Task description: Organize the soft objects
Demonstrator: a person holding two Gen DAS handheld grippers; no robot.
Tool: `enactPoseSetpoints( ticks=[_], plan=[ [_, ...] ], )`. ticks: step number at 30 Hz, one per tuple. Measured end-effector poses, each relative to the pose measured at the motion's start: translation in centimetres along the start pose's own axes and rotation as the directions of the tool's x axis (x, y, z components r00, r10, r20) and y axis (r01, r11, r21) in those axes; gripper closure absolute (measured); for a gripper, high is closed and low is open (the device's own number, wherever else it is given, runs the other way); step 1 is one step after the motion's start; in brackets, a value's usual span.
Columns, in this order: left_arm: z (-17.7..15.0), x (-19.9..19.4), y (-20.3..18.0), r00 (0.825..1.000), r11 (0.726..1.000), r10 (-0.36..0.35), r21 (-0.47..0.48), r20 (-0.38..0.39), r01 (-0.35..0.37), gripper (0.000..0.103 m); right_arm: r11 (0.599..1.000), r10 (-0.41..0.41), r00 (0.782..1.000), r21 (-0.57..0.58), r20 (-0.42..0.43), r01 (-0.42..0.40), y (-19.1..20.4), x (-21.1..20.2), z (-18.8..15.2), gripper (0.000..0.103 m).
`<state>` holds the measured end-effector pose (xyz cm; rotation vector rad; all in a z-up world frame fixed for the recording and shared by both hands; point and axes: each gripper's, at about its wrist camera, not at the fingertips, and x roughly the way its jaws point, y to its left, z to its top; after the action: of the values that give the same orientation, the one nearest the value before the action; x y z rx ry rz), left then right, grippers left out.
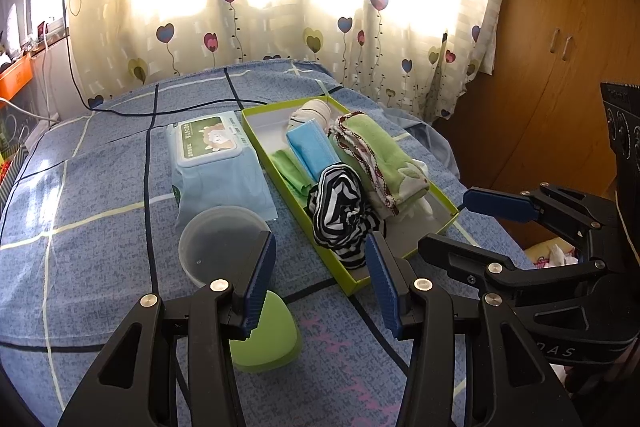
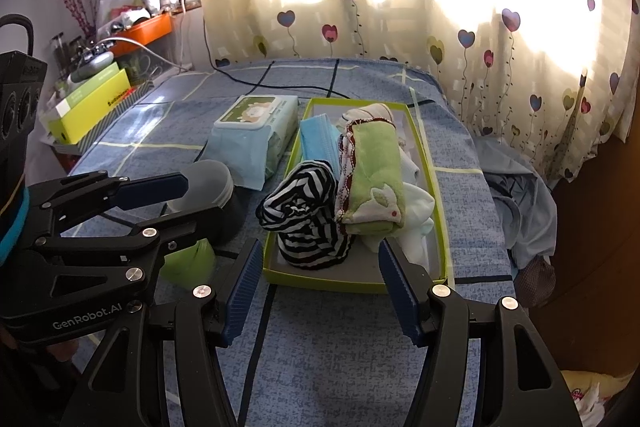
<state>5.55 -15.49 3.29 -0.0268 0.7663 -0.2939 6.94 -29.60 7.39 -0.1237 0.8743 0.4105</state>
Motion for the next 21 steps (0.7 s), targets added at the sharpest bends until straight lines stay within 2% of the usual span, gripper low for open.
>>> enactPoseSetpoints(
  ticks=[21],
  plan=[
    [-0.06, 0.24, 0.18, 1.0, 1.0, -0.005, -0.005, -0.005, 0.005, 0.055, 1.0, 0.002, 1.0, 0.0, -0.002, -0.002, -0.01, 0.07, 0.03, 0.043]
  ],
)
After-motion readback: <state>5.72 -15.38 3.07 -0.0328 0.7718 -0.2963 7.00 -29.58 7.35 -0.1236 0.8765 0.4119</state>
